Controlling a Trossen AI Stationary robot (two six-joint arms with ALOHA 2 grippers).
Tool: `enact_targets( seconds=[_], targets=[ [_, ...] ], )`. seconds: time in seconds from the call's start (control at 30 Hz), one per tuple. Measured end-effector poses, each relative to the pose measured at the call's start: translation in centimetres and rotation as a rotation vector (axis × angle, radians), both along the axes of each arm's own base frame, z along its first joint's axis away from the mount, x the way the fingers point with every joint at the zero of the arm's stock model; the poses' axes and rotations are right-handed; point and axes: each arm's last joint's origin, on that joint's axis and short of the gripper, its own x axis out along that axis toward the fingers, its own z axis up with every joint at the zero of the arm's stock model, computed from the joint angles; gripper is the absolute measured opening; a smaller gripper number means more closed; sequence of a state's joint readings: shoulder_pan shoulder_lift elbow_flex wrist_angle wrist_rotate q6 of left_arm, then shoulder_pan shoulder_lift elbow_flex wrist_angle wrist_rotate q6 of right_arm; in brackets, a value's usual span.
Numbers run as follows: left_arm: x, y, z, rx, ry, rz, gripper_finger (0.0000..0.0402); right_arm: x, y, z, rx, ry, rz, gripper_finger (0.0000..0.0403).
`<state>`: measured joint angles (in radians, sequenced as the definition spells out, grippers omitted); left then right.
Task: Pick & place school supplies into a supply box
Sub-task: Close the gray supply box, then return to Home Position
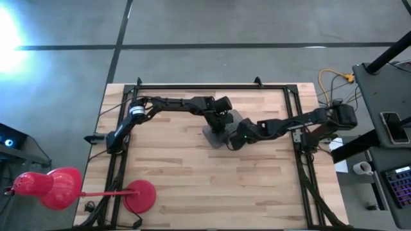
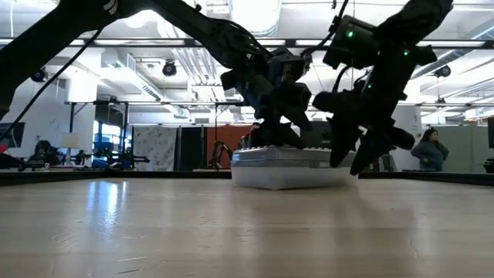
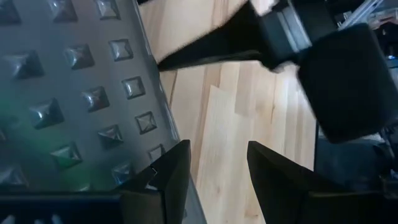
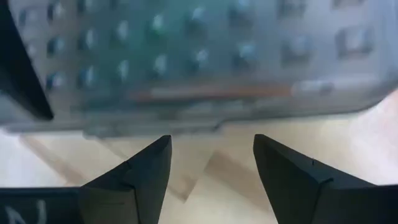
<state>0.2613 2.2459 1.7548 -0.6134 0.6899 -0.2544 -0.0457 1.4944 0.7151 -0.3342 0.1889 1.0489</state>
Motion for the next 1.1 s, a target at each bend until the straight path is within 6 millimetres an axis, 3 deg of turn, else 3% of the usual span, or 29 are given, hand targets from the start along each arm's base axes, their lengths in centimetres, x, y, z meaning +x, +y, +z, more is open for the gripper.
enact_targets(
  seconds=[0.33, 0.43, 0.57, 0.8, 0.97, 1.1],
  targets=[
    [0.3, -1.9, 0.6, 0.046, -0.032, -0.055, 0.0147, 0.1, -1.6, -0.7, -0.028, 0.019, -0.036, 0.0219],
    [0.1, -2.0, 1.8, 0.086, -0.051, -0.043, 0.0147, -0.3, -1.5, 0.2, 0.016, 0.002, 0.000, 0.0219],
    [-0.6, -2.0, 3.9, 0.198, -0.049, 0.015, 0.0147, -1.6, -0.4, 2.9, 0.079, -0.070, 0.094, 0.0219],
    [-3.6, -2.2, 13.0, 0.335, -0.250, 0.080, 0.0147, -5.9, 0.3, 10.9, 0.008, -0.390, 0.348, 0.0219],
    [-7.2, -3.1, 19.4, 0.348, -0.407, 0.117, 0.0147, -10.8, 0.4, 17.0, -0.054, -0.708, 0.313, 0.0219],
    [-9.1, -5.5, 23.9, 0.413, -0.682, 0.151, 0.0147, -15.0, 1.0, 20.2, -0.223, -0.910, 0.410, 0.0219]
  ],
)
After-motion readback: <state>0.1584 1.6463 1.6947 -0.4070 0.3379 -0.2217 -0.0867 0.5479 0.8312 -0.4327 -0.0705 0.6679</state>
